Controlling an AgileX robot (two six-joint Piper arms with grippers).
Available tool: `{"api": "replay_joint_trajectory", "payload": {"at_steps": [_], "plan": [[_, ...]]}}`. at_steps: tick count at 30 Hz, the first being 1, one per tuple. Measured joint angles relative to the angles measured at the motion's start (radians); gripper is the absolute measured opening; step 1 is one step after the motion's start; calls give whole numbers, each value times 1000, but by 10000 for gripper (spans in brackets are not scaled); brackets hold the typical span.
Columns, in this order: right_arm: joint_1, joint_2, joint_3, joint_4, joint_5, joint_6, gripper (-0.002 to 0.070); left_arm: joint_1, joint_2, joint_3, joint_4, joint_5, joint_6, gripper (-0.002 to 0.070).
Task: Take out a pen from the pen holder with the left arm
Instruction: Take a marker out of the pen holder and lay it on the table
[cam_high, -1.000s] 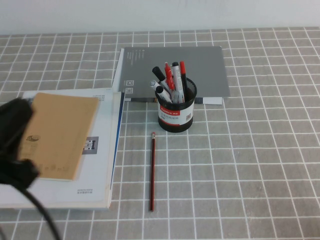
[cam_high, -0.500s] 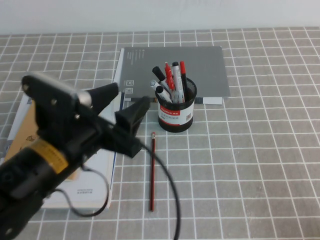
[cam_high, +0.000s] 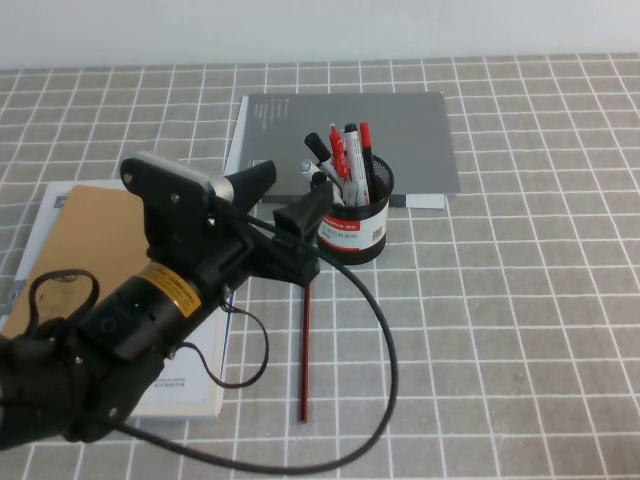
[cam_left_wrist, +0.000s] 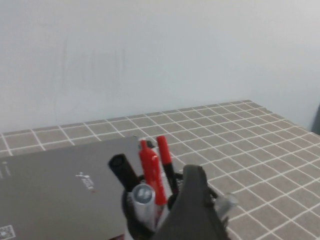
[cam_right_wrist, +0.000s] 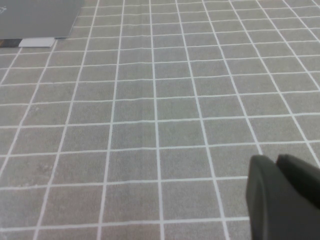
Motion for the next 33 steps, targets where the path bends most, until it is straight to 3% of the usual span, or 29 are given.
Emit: {"api": "replay_joint_trajectory", "payload": {"at_steps": [6,20,33], "plan": [[0,0,0,0,0,0,-13,47,68,0,-9,-84,24,484],[0,0,0,0,0,0,-13,50,251,-39,-10,-211,27,484],[0,0,0,0,0,0,-13,52,364,-155,16,-225,-50,483]]}}
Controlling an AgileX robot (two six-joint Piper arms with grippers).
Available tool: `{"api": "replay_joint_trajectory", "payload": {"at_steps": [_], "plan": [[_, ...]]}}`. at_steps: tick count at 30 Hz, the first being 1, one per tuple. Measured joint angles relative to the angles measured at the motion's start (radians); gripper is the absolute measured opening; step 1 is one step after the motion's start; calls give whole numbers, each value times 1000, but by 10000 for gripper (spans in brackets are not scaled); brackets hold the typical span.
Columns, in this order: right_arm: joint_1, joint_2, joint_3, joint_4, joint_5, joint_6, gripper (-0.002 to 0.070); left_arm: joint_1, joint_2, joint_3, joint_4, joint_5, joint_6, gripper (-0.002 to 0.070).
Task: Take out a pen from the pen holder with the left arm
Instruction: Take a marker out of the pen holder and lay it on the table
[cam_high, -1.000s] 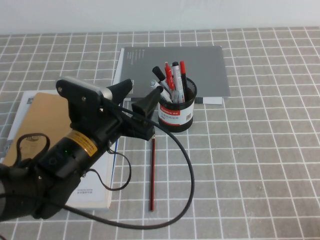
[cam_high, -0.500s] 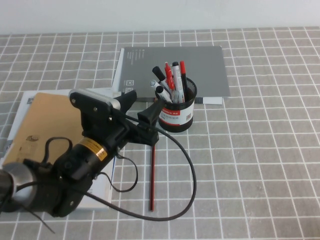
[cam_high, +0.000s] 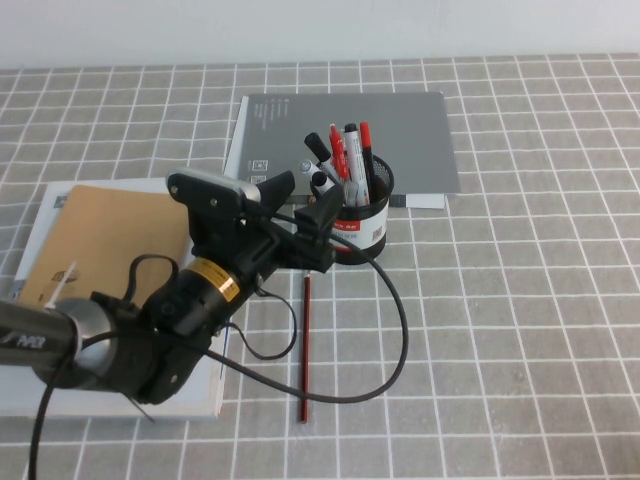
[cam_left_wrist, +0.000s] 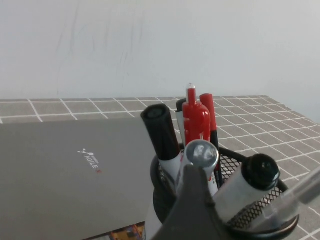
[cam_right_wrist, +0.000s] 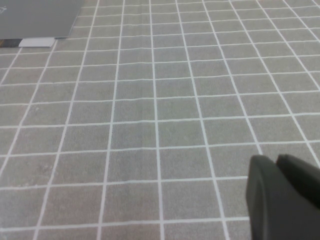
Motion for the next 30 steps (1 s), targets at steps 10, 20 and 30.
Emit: {"api": "replay_joint_trajectory", "payload": {"at_steps": [10,20,30], "plan": [[0,0,0,0,0,0,-13,2,32,-54,37,2,-16,366],[0,0,0,0,0,0,-13,2,73,-90,48,8,-22,312],[0,0,0,0,0,0,-13,2,82,-133,51,22,-22,266]]}}
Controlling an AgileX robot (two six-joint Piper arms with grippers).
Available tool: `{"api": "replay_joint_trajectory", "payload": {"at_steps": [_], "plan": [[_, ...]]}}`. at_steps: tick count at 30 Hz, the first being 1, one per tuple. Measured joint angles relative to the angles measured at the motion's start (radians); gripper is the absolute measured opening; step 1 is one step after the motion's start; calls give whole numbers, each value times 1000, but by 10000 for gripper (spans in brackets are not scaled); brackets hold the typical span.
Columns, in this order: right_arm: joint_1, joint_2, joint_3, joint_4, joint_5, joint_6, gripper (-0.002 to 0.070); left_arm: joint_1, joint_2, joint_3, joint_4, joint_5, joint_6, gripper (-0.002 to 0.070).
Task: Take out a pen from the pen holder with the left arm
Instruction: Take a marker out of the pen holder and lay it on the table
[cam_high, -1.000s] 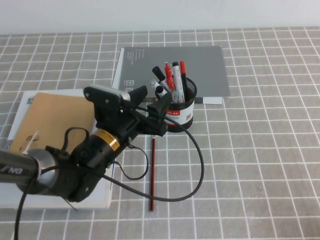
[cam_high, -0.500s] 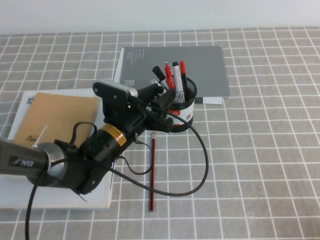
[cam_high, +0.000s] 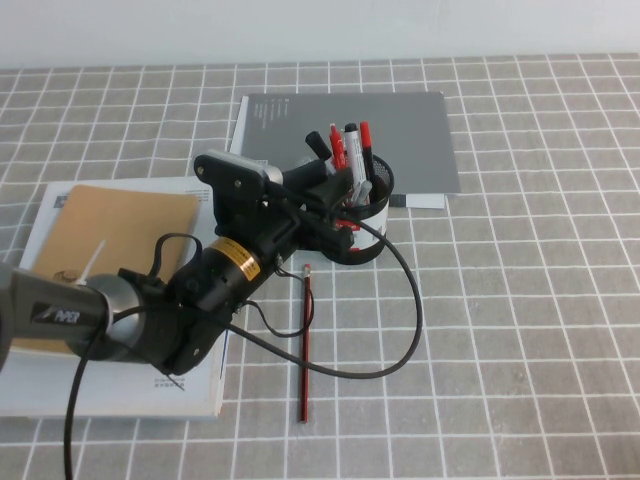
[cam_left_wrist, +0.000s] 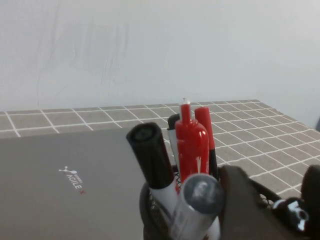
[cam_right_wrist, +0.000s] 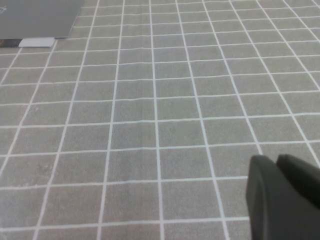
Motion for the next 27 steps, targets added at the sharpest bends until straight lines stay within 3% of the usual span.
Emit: {"api": "replay_joint_trajectory", "payload": {"at_steps": [4,7,23,27], "plan": [[0,0,0,0,0,0,-13,0,0,0,0,4,0,139],[0,0,0,0,0,0,-13,2,0,0,-11,8,3,105],[0,0,0,0,0,0,-13,2,-164,0,27,16,15,104],[0,0,0,0,0,0,-13,2,-261,0,92,100,35,104]]}}
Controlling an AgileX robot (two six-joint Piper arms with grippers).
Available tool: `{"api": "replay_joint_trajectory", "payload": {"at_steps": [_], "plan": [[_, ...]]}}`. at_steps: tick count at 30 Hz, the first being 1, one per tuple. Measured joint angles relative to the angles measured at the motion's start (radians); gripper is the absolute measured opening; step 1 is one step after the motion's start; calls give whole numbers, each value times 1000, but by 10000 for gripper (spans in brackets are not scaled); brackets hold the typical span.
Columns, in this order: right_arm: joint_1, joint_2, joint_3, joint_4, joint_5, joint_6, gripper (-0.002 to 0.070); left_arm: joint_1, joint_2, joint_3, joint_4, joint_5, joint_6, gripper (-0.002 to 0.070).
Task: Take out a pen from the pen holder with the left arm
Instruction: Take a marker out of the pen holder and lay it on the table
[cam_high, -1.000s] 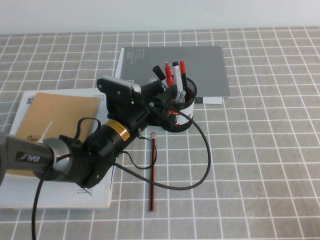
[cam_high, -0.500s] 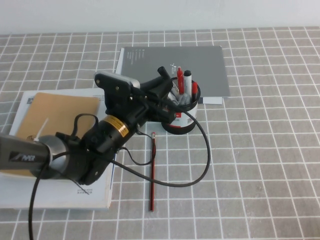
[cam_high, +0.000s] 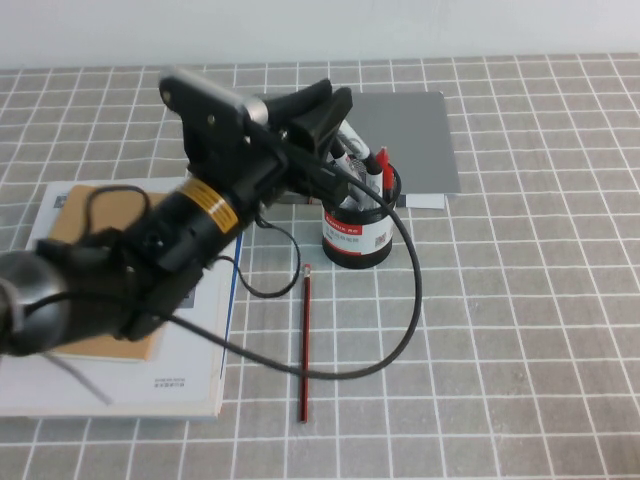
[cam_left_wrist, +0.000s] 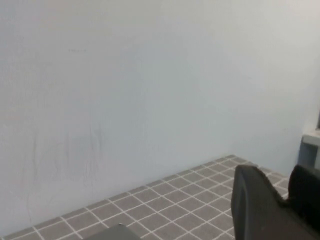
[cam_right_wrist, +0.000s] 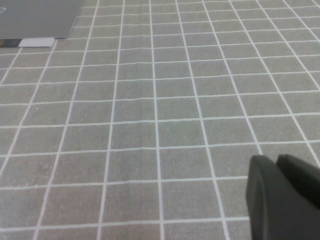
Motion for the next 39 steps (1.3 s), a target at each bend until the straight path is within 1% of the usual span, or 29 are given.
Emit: {"api": "replay_joint_trajectory", "payload": {"at_steps": [2,5,7,11,13,15,17,21,25,28,31,34,39], "plan": [[0,0,0,0,0,0,-13,0,-60,0,36,77,4,104],[0,0,0,0,0,0,-13,0,-174,0,103,270,-36,104],[0,0,0,0,0,0,-13,0,-242,0,149,416,-98,104],[0,0,0,0,0,0,-13,0,-366,-40,229,745,-302,104],[0,0,0,0,0,0,-13,0,-413,-76,221,944,-376,104],[0,0,0,0,0,0,-13,0,-432,-102,172,1081,-377,104],[0,0,0,0,0,0,-13,0,-437,-129,71,1235,-302,104],[0,0,0,0,0,0,-13,13,-413,-161,-237,1453,-25,104],[0,0,0,0,0,0,-13,66,-342,-171,-503,1572,231,104],[0,0,0,0,0,0,-13,104,-270,-171,-693,1635,400,104],[0,0,0,0,0,0,-13,123,-203,-176,-876,1672,550,104],[0,0,0,0,0,0,-13,138,-137,-206,-979,1683,655,104],[0,0,0,0,0,0,-13,173,-5,-304,-1042,1717,716,104]]}}
